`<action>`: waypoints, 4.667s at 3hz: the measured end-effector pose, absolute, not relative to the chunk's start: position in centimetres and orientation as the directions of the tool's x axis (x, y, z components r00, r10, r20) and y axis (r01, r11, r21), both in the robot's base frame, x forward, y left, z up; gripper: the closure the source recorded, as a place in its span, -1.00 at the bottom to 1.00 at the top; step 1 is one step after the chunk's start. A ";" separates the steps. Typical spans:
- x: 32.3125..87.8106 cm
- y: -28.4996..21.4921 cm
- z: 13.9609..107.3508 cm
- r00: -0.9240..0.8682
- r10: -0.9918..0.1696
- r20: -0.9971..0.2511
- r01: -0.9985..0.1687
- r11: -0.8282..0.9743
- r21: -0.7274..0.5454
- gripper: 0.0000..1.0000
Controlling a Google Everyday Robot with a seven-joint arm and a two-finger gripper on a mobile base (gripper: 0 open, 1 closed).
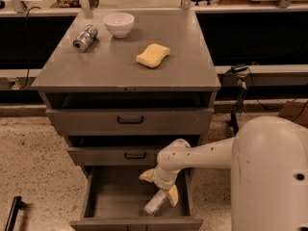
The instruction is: Pick blue plastic bottle from bottom drawer and place on counter
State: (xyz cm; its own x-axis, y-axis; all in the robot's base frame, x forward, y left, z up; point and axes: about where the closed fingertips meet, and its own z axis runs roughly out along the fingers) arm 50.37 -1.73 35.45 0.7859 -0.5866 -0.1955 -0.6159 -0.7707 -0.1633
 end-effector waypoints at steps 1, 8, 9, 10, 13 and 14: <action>50.4 -1.9 32.5 0.771 -0.607 -0.191 -0.635 -0.758 -0.152 -1.00; 52.9 -3.7 15.8 0.750 -0.639 -0.171 -0.656 -0.752 -0.068 -1.00; 53.8 -4.0 13.5 0.739 -0.647 -0.190 -0.664 -0.746 -0.042 -1.00; 54.6 -3.6 12.4 0.735 -0.648 -0.199 -0.667 -0.744 -0.040 -0.62; 53.8 -2.8 13.3 0.729 -0.643 -0.233 -0.674 -0.733 -0.085 0.75; 53.2 -2.1 17.2 0.731 -0.628 -0.265 -0.674 -0.726 -0.137 1.00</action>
Offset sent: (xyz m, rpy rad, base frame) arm 0.0067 0.0001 -0.1303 -0.0505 -0.0354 -0.0852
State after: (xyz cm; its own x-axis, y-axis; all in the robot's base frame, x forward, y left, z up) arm 53.17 -2.07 17.16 0.7311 -0.6285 -0.2654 -0.6739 -0.7260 -0.1370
